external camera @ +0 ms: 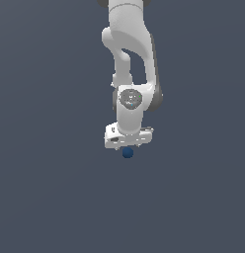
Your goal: Pick up the object and move it to a goal position.
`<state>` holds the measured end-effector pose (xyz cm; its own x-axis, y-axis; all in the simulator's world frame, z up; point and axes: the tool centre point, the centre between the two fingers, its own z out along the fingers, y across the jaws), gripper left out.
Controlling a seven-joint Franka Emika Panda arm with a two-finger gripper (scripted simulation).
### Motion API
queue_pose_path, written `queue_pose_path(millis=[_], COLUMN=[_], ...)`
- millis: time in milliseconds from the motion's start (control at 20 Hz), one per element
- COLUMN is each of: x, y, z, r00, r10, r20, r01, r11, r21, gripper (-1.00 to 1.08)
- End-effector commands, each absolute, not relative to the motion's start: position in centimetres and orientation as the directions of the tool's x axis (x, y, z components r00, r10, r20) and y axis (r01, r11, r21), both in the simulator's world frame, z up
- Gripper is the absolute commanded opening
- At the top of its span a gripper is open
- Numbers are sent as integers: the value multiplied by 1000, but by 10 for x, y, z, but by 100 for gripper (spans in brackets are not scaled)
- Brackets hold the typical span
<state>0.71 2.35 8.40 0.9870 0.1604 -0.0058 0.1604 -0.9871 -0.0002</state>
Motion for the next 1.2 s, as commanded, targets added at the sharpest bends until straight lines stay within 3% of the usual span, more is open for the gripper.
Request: queue_pose_path(millis=[0, 950, 1000, 1150], x=[8, 8, 8, 8], y=[26, 26, 26, 26], z=[81, 31, 31, 31], r00=[985, 985, 985, 985], r10=[170, 171, 171, 171], r20=[0, 0, 0, 0], r01=[170, 171, 171, 171], r11=[-985, -985, -985, -985], r21=[0, 0, 0, 0], gripper=[100, 100, -100, -100])
